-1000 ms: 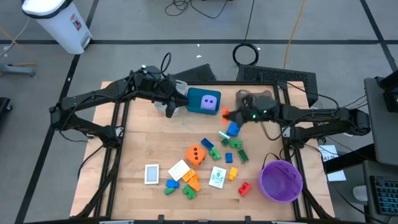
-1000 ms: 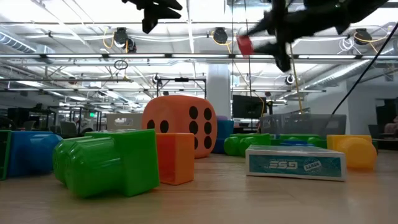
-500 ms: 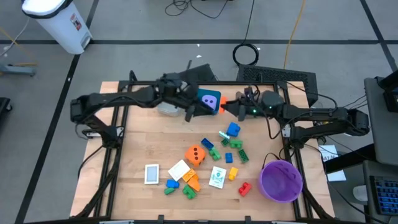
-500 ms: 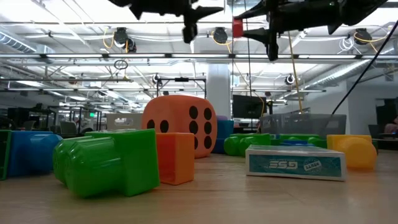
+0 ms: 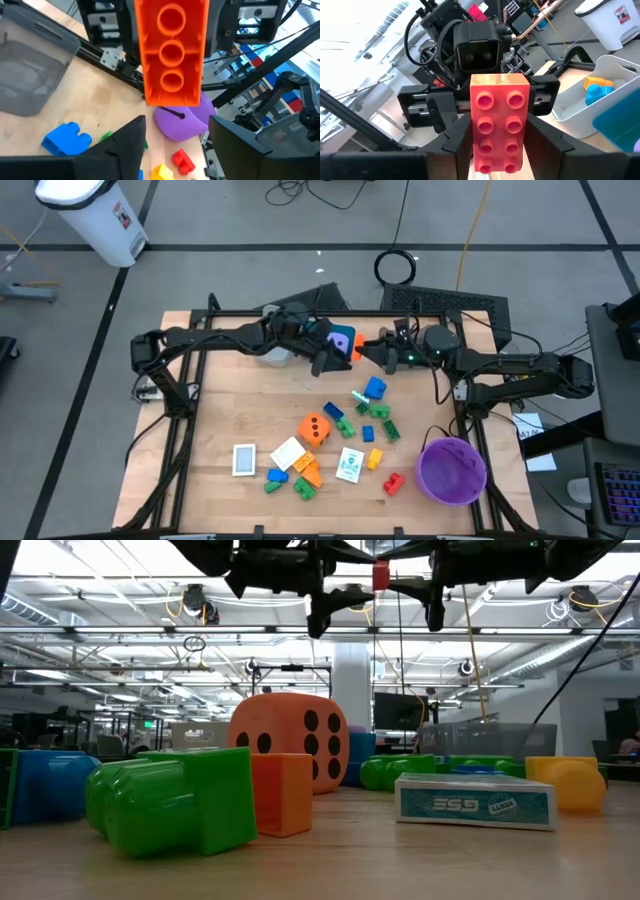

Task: Pick & Place Toys
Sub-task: Put the orange game piece into the gray bin

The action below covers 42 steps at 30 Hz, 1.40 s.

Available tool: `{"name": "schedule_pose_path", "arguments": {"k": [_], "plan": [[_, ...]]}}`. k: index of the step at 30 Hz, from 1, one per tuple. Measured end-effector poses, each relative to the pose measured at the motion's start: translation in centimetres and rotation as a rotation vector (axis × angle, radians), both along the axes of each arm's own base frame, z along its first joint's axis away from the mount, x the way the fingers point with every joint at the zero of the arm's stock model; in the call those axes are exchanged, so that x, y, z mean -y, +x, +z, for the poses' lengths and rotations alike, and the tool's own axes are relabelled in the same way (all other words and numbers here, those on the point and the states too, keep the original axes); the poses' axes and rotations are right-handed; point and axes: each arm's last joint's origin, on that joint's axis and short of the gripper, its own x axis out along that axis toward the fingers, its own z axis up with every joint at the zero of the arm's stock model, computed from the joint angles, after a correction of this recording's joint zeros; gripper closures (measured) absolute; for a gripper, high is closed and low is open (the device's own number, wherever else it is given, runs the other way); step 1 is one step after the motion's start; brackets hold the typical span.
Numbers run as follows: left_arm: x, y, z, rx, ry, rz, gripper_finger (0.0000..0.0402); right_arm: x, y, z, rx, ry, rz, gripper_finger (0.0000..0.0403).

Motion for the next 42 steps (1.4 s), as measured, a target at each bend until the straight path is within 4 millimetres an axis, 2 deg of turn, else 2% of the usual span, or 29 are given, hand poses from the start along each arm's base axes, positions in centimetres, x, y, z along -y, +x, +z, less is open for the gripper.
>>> {"name": "schedule_pose_path", "arguments": {"k": [7, 32, 35, 42], "plan": [[-0.20, 0.21, 1.01, 0.106, 0.041, 0.043, 0.0152, -0.02, -0.03, 0.07, 0.003, -0.017, 0.000, 0.0264], [-0.74, 0.51, 0.46, 0.093, 0.045, 0.100, 0.0153, -0.06, -0.01, 0.27, 0.030, -0.038, 0.016, 0.0264], [-0.75, 0.61, 0.34, 0.095, 0.047, 0.091, 0.0171, -0.03, 0.12, 0.18, 0.028, -0.036, 0.018, 0.0264], [-0.74, 0.65, 0.19, 0.093, 0.038, 0.066, 0.0253, 0.04, 0.50, -0.25, 0.013, -0.028, 0.031, 0.0265]]}}
